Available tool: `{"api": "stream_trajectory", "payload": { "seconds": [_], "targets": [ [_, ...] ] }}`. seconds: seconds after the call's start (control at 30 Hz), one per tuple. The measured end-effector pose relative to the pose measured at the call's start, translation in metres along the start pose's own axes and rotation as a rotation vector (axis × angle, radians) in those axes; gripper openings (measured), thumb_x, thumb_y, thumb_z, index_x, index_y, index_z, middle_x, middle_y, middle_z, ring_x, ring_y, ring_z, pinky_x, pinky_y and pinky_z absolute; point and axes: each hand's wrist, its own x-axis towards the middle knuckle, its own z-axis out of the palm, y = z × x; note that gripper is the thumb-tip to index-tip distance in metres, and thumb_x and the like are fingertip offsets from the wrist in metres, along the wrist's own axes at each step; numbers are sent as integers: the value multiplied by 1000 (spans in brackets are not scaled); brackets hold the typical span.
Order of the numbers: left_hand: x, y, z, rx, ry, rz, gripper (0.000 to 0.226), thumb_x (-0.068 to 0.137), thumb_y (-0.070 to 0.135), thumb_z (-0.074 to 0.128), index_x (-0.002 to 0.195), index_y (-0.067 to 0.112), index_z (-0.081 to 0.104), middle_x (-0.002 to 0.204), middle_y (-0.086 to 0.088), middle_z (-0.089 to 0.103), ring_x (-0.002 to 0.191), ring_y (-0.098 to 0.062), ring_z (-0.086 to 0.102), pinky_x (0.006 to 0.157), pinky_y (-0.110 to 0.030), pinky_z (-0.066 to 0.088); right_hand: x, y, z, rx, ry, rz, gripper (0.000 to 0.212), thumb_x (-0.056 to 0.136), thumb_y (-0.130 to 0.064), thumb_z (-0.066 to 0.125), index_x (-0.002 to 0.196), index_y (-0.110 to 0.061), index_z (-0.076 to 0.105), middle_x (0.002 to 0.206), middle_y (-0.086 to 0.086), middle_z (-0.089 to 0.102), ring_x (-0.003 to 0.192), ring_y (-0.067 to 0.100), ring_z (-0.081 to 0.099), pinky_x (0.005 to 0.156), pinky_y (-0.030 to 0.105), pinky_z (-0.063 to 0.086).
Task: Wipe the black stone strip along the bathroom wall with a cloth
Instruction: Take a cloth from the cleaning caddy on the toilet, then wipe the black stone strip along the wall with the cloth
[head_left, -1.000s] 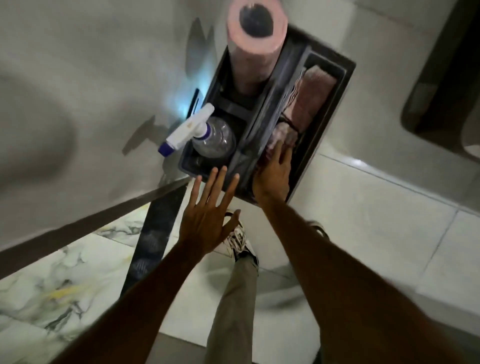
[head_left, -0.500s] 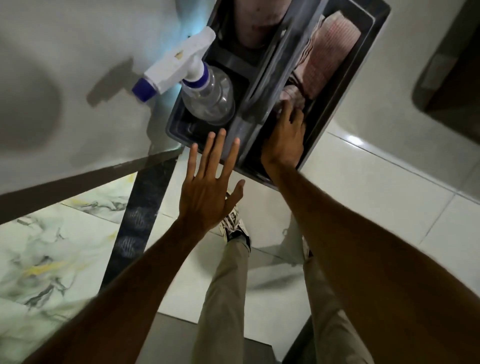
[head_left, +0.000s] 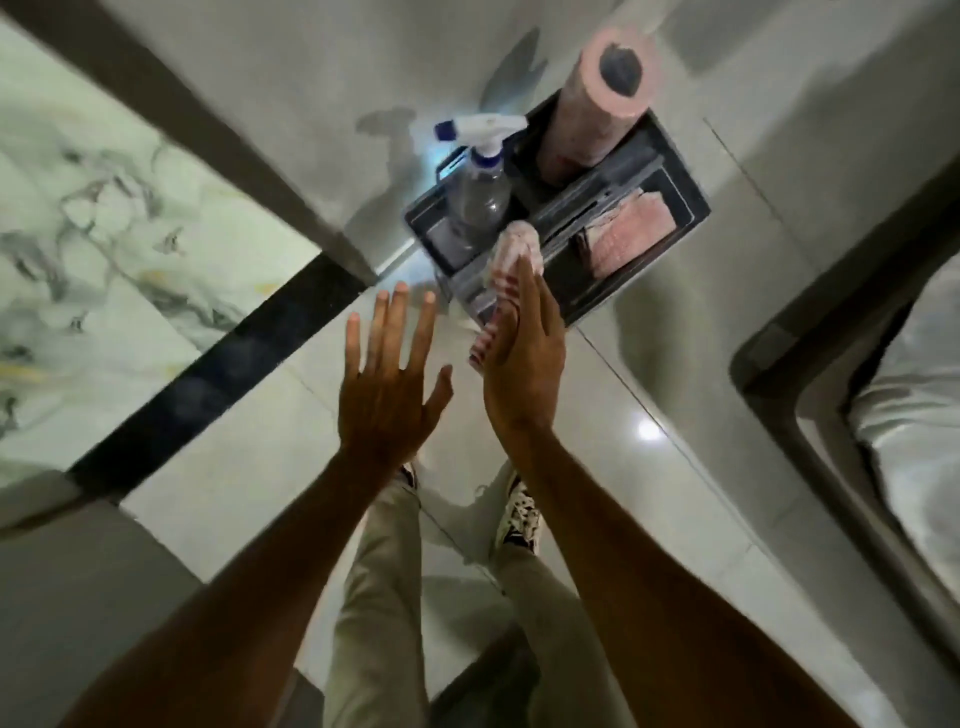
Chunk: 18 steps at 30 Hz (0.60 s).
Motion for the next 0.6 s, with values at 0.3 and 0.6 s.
{"api": "stream_trajectory", "payload": {
  "seconds": [0.3,0.6],
  "targets": [
    [-138,-90,-17,-61,44,-374,74,111,51,49,170,10,34,176,-22,32,164,-40,30,133,-65,26,-88,-48,98,-178,-169,-326,71,106,-29,55,171,-11,30,175,16,34,161,28,38,128,53,46],
    [-246,-205,57,-171,-111,-629,79,109,61,28,174,16,22,181,-20,18,168,-41,18,136,-62,7,-101,-64,257,-400,-328,-467,68,108,-15,64,169,-12,34,164,15,49,142,13,55,102,14,57]
  ]
}}
